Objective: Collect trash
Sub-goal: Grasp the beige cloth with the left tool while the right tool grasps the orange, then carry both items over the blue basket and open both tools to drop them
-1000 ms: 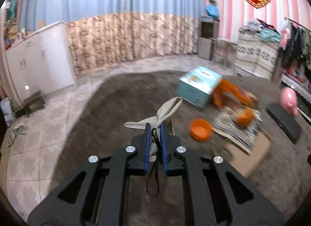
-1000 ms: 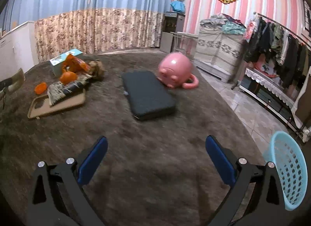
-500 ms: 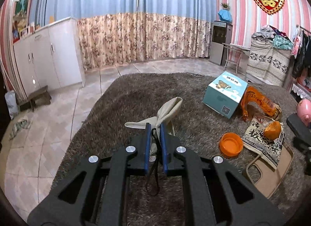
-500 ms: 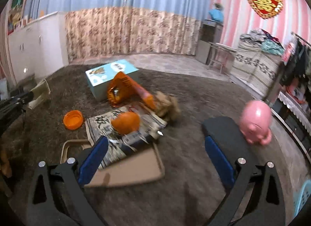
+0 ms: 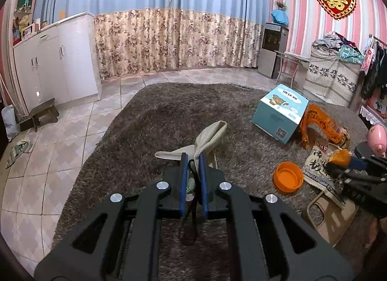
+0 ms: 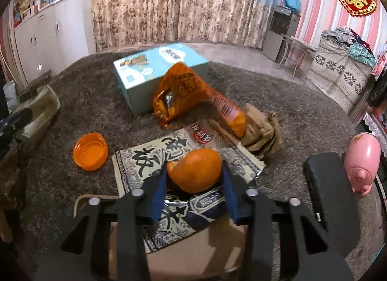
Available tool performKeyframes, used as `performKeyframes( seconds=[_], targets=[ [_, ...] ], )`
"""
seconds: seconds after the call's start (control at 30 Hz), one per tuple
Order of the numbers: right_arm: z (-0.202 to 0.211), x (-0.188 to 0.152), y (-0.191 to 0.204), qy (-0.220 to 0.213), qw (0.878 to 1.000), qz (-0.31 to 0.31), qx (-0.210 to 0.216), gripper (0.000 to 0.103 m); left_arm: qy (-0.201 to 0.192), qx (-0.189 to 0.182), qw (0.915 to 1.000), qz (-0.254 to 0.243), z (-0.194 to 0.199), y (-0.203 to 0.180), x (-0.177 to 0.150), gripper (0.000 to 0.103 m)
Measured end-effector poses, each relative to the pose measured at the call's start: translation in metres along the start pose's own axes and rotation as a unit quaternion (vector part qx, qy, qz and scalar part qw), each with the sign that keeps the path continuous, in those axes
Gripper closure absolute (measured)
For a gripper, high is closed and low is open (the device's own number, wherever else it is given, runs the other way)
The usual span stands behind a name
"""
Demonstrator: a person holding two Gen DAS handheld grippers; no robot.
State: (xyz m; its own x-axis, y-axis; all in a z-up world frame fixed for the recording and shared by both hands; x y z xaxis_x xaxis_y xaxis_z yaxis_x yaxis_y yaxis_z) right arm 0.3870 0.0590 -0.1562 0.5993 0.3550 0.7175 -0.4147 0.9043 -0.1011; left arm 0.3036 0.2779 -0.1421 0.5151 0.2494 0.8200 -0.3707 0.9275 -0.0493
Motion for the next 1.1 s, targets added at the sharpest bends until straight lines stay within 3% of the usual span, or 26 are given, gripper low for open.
performKeyframes(
  seconds=[0.17, 0.3, 0.5, 0.67, 0.8, 0.87, 1.1],
  targets=[
    [0.061, 0.011, -0.024, -0.066, 0.997, -0.033, 0.008, 0.067, 0.000, 0.001, 1.0000, -0.005, -0.002, -0.001, -0.001, 0.094],
    [0.100, -0.005, -0.053, -0.087, 0.995, -0.043, -0.007, 0.067, -0.002, 0.004, 1.0000, -0.005, -0.001, -0.001, -0.001, 0.095],
    [0.159, -0.050, -0.130, -0.097, 0.991, -0.050, -0.075, 0.067, -0.003, 0.019, 0.9997, -0.016, 0.000, -0.005, -0.001, 0.095],
    [0.216, -0.088, -0.207, -0.104, 0.982, -0.077, -0.138, 0.067, -0.023, 0.031, 0.9973, -0.062, 0.021, -0.028, 0.008, 0.094],
    [0.248, -0.119, -0.264, -0.102, 0.970, -0.118, -0.186, 0.067, -0.043, -0.008, 0.9960, -0.078, 0.055, -0.073, 0.018, 0.095],
    [0.263, -0.137, -0.290, -0.098, 0.962, -0.130, -0.218, 0.067, -0.055, -0.050, 0.9947, -0.072, 0.078, -0.105, 0.025, 0.094],
    [0.305, -0.214, -0.390, -0.089, 0.928, -0.227, -0.283, 0.067, -0.061, -0.150, 0.9818, -0.100, 0.128, -0.214, 0.022, 0.094]
  ],
)
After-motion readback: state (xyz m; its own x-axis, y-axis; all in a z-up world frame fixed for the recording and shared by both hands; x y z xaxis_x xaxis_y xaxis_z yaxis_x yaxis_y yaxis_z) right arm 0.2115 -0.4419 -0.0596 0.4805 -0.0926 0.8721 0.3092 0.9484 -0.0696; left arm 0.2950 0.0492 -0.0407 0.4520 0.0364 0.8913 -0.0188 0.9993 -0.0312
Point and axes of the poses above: each gripper's, at about its wrist camera, not at the fingertips, and z roughly against the way its jaws point, y to its left, x to its top, the point moved 10 cm from there along -z, roughly the way its jaws point
